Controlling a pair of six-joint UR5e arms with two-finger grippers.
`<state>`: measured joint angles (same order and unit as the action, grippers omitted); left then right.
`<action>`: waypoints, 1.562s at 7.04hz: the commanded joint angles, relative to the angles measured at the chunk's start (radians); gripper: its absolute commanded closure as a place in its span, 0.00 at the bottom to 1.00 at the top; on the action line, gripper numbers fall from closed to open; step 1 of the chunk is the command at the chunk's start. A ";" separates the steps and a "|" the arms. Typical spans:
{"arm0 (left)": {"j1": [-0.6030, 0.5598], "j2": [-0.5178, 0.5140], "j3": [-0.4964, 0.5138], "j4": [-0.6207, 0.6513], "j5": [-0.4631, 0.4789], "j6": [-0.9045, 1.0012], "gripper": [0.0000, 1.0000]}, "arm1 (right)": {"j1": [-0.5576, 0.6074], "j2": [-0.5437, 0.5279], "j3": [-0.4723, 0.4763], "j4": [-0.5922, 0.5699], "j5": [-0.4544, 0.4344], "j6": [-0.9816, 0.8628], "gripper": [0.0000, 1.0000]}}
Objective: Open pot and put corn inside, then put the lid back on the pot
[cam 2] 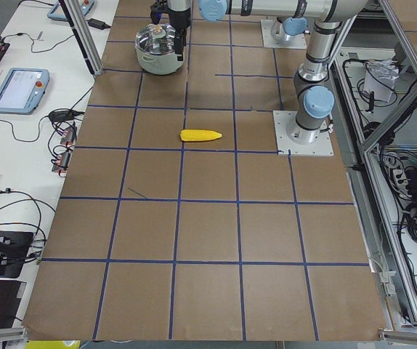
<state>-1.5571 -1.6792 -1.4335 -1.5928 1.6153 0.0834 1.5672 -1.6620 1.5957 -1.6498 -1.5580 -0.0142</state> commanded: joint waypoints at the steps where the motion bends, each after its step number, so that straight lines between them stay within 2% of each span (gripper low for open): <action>1: 0.000 0.012 0.002 -0.027 0.000 0.001 0.00 | 0.032 0.104 -0.087 -0.030 0.029 0.016 0.01; 3: 0.000 0.021 -0.004 -0.029 0.002 0.001 0.00 | 0.130 0.268 -0.198 -0.091 0.013 0.101 0.01; 5: 0.000 0.021 -0.016 -0.029 -0.005 0.001 0.00 | 0.178 0.442 -0.325 -0.157 -0.023 0.178 0.01; 7: 0.002 0.027 -0.001 -0.029 -0.003 0.001 0.00 | 0.204 0.597 -0.451 -0.174 -0.069 0.201 0.02; 8: 0.003 0.024 -0.011 -0.029 -0.002 -0.001 0.00 | 0.204 0.649 -0.479 -0.201 -0.068 0.200 0.02; 11: 0.005 0.016 -0.019 -0.029 -0.005 -0.004 0.00 | 0.218 0.668 -0.450 -0.235 -0.067 0.198 0.05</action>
<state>-1.5538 -1.6620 -1.4528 -1.6218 1.6117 0.0815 1.7762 -1.0032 1.1336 -1.8650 -1.6247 0.1849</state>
